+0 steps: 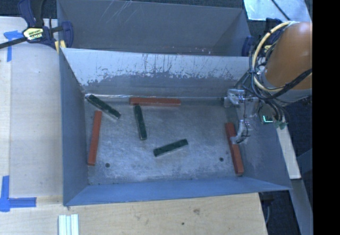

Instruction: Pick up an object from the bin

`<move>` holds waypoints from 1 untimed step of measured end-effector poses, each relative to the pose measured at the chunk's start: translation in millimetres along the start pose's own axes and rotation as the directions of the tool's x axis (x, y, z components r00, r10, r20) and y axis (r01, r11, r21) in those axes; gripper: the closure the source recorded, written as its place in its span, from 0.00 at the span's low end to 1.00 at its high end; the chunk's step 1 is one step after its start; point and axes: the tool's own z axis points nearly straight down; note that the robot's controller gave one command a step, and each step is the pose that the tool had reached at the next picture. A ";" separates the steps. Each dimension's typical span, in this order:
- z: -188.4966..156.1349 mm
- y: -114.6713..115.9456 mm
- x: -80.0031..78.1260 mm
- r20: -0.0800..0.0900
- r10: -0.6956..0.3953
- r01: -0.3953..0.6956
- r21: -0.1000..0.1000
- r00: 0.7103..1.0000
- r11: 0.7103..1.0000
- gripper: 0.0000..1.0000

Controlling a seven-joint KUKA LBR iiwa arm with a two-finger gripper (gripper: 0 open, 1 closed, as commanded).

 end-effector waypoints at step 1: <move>100.0 84.4 -12.8 0.002 -0.218 0.218 -0.002 0.976 0.976 0.00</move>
Offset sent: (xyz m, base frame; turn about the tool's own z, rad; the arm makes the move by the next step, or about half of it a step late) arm 0.0133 0.0815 -0.0968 -0.2173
